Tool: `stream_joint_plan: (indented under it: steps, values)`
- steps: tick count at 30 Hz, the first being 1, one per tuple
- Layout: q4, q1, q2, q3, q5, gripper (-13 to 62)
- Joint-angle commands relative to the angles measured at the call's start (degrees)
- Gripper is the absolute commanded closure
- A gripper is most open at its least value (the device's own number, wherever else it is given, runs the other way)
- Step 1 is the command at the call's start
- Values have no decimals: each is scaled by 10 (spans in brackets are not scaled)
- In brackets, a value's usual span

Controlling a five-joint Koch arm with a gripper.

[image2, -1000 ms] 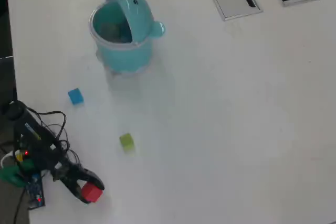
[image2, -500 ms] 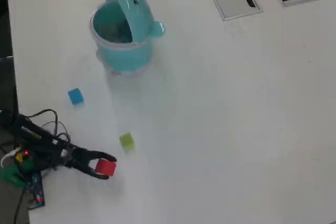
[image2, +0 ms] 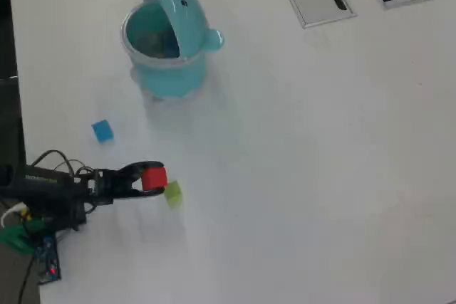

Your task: Grasp RGB lego blocks and put them in the bin one by one.

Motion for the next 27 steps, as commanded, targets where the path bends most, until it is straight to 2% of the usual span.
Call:
stream_joint_plan:
  steps: [1,9,11,16,21,27]
  values:
    - [-71,-27,42,-44,-1,485]
    - [-64,-134,42,-69,-18,484]
    - [-33,-211,40,-91,-62,485]
    - [-2,-279,39,-109,-108,487]
    - [8,-407,-11,-158,-158,487]
    - [-2,-465,-83,-194,-213,486]
